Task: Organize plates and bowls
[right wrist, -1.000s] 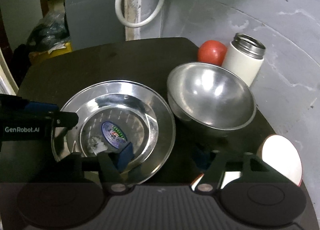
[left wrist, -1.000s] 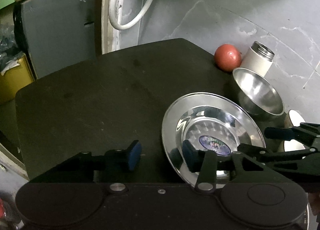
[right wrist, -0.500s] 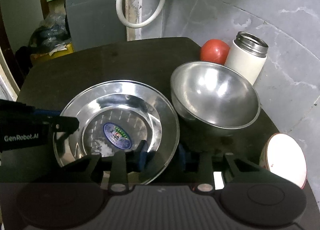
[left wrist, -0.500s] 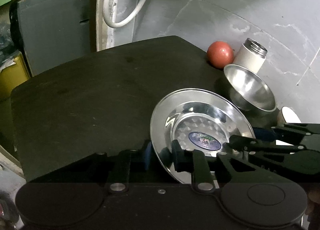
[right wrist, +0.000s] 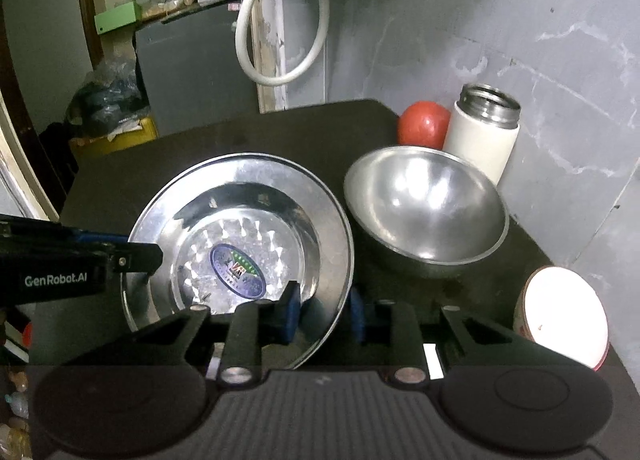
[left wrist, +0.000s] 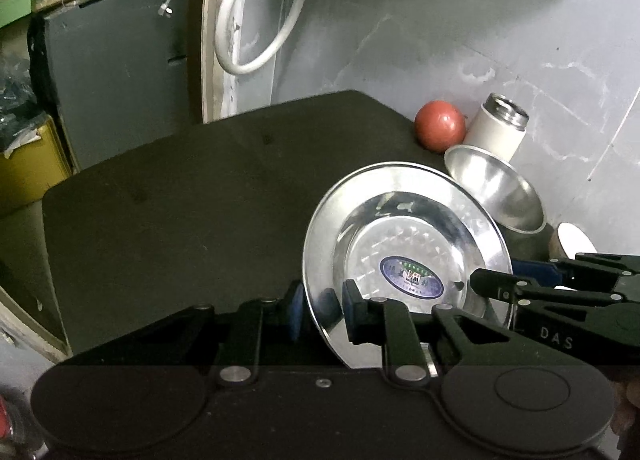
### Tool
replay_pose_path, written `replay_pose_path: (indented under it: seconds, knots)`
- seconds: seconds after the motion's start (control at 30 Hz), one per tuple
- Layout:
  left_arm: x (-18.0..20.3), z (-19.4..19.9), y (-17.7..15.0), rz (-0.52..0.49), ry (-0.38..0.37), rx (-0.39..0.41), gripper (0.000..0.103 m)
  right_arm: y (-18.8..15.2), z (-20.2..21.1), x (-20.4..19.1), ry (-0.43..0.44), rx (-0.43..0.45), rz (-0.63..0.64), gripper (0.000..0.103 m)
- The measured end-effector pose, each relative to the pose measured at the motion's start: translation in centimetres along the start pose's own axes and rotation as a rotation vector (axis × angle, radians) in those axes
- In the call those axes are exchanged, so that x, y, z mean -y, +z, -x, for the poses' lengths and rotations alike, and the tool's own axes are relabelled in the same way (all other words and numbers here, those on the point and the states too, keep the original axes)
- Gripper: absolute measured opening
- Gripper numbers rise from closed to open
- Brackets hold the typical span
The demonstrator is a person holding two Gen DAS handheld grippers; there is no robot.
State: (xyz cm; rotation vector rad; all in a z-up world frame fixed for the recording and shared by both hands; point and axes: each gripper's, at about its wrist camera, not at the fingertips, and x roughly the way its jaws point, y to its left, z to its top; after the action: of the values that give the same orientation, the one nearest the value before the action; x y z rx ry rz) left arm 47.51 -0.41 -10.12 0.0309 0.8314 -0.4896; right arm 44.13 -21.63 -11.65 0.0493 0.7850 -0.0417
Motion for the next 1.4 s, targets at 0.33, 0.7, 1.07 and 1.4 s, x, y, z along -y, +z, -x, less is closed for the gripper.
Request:
replay_pose_path:
  seconds: [0.33,0.7,1.07,1.4]
  knots:
    - [1.3,2.8,0.7,-0.008,0.024,0.081,0.020,0.7,2.6,-0.1,-0.024,0.085,-0.015,0.028]
    - [3.6,5.0,0.2,-0.041,-0.031,0.092,0.020,-0.9,6.6,1.0,-0.067,0.108,-0.054,0.028]
    - [5.5,6.3,-2.4,-0.080,-0.092,0.034,0.020,-4.5,9.6,1.9,-0.102,0.064,-0.109,0.028]
    - [5.9,7.3,-4.9,-0.105,-0.097,-0.027,0.021,-6.7,10.9,1.5,-0.087,0.016,-0.125,0.028]
